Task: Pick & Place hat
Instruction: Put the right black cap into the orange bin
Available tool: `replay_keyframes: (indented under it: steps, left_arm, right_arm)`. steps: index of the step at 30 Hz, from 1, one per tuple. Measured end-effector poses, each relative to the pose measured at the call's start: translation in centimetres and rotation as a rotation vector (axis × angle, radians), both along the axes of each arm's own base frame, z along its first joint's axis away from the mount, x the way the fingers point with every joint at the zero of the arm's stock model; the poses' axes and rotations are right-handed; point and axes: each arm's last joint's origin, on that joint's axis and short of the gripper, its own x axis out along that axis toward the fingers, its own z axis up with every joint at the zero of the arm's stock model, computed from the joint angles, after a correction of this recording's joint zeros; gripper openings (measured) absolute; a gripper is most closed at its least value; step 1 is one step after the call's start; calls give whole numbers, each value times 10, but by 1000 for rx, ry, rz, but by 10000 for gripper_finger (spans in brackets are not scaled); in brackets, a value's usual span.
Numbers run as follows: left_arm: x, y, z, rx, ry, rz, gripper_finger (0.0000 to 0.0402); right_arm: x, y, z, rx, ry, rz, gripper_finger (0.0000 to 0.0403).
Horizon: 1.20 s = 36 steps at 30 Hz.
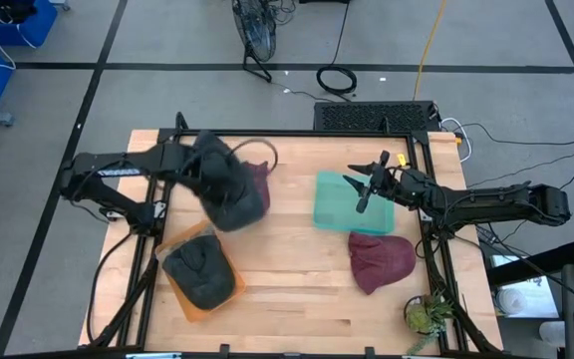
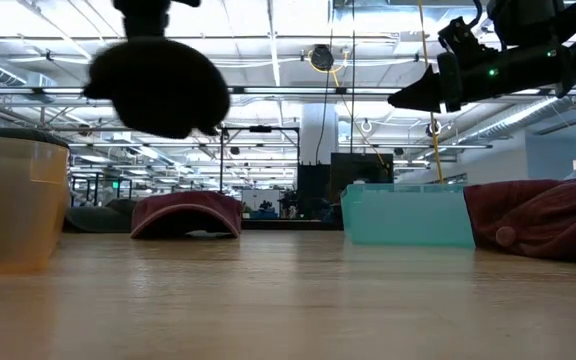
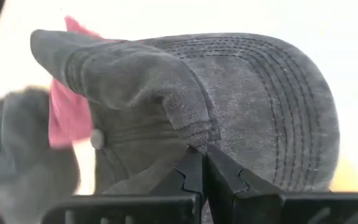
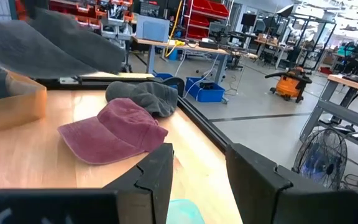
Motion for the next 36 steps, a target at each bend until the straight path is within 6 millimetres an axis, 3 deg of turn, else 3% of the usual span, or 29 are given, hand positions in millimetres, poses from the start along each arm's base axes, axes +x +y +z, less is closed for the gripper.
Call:
replay_keyframes:
  steps: [7, 22, 29, 36]
  left_arm:
    - [-14, -50, -3, 14, 73, 97, 5]
    - [-51, -144, -4, 6, -66, 156, 13]
    - [-62, -175, -38, 26, -65, 203, 15]
    - [-60, -200, -81, -21, -7, 193, 10]
  right_arm:
    - [0, 0, -2, 25, 15, -1, 134]
    - [1, 7, -8, 135, 32, 87, 134]
    - [4, 21, -9, 228, 7, 184, 134]
    - [6, 37, -2, 222, -54, 270, 134]
